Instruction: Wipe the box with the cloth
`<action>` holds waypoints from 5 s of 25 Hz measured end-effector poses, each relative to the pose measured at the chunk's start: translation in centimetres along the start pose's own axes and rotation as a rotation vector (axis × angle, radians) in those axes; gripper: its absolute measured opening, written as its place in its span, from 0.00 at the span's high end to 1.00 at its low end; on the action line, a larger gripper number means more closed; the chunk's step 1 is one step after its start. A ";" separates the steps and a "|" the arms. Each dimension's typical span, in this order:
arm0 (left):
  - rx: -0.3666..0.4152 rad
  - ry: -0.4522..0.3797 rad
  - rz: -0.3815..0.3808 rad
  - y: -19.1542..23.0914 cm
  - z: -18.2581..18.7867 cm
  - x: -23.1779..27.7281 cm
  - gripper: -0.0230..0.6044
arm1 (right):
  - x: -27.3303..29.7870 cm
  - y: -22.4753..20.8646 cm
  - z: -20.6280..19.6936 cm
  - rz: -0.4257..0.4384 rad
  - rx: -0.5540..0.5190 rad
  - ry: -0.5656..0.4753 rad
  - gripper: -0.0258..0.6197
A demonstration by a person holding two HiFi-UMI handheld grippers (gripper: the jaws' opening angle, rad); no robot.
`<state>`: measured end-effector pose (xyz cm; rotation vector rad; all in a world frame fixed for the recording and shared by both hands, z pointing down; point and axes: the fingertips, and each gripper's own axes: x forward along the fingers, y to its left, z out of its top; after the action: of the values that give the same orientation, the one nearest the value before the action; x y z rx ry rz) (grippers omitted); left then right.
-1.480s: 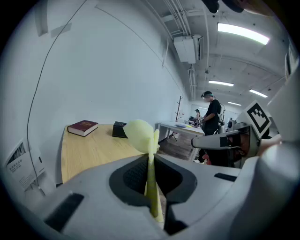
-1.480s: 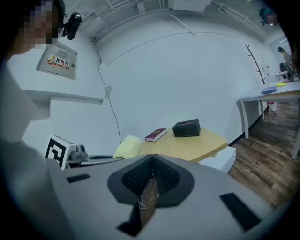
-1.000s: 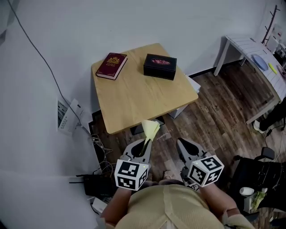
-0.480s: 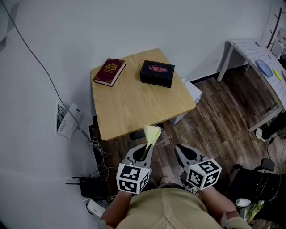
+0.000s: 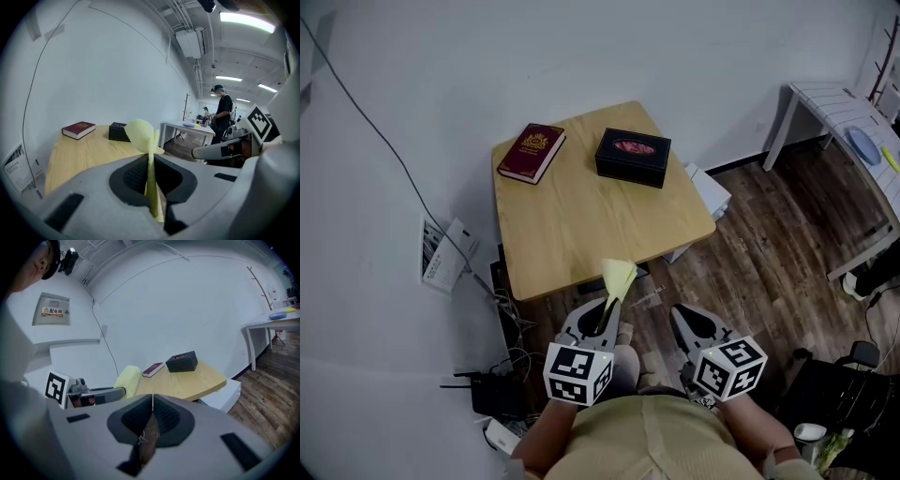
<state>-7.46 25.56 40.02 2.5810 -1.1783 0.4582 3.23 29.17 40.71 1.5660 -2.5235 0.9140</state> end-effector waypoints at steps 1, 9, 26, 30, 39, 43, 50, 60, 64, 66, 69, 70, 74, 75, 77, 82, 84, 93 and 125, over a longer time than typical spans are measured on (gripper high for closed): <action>-0.006 0.000 -0.007 0.1 0.1 0.4 0.92 | 0.2 -0.1 0.0 -0.003 0.002 0.003 0.91; -0.023 0.001 -0.074 2.3 1.5 4.9 0.92 | 3.6 -2.0 1.9 -0.049 0.012 -0.004 0.91; -0.030 0.048 -0.145 9.4 5.1 12.4 0.92 | 13.0 -4.0 7.8 -0.093 0.016 -0.002 0.91; -0.032 0.056 -0.146 11.6 5.4 13.4 0.92 | 15.3 -3.9 8.5 -0.098 0.015 0.001 0.91; 0.001 0.072 -0.175 14.4 6.2 15.0 0.92 | 18.6 -3.6 9.8 -0.119 -0.007 0.006 0.91; -0.013 0.068 -0.182 14.8 6.5 15.4 0.92 | 19.2 -4.0 10.5 -0.137 -0.007 -0.003 0.91; -0.013 0.043 -0.155 15.4 7.9 16.5 0.92 | 20.4 -5.0 12.3 -0.105 -0.009 -0.023 0.91; -0.033 0.033 -0.046 17.1 10.0 20.5 0.92 | 21.5 -8.9 15.3 -0.061 -0.032 -0.016 0.91; -0.035 0.033 -0.020 17.1 11.1 22.6 0.92 | 21.8 -11.2 16.4 -0.054 -0.028 -0.004 0.91; -0.032 0.033 -0.007 17.2 11.6 23.6 0.92 | 22.1 -12.1 17.0 -0.048 -0.029 0.000 0.91; -0.030 0.018 0.019 17.6 12.6 24.8 0.92 | 22.7 -13.2 17.8 -0.037 -0.033 0.005 0.91; -0.029 0.013 0.028 17.8 12.9 25.2 0.92 | 22.9 -13.6 18.1 -0.031 -0.033 0.006 0.91; -0.031 0.019 0.051 18.4 13.7 26.4 0.92 | 23.8 -14.6 18.8 0.003 -0.017 0.009 0.91; -0.032 0.021 0.056 18.6 13.9 26.6 0.92 | 24.0 -14.7 18.9 0.011 -0.013 0.012 0.91; -0.028 0.024 0.070 19.0 14.1 27.1 0.92 | 24.4 -14.8 19.0 0.026 -0.012 0.020 0.91; -0.010 0.035 0.120 20.5 14.7 28.2 0.92 | 25.1 -15.5 19.4 0.044 -0.012 0.034 0.91; -0.001 0.049 0.142 21.2 14.8 28.7 0.92 | 25.3 -16.0 19.5 0.045 -0.009 0.039 0.91; -0.003 0.103 0.216 24.1 15.1 30.8 0.92 | 26.0 -17.4 19.7 0.062 0.005 0.063 0.91; 0.089 0.287 0.068 14.2 12.6 38.1 0.92 | 24.6 -22.1 18.7 0.114 0.058 0.117 0.91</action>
<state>7.46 -14.00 44.88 2.4460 -1.1679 0.8812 14.50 -7.02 43.41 1.3505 -2.5485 1.0673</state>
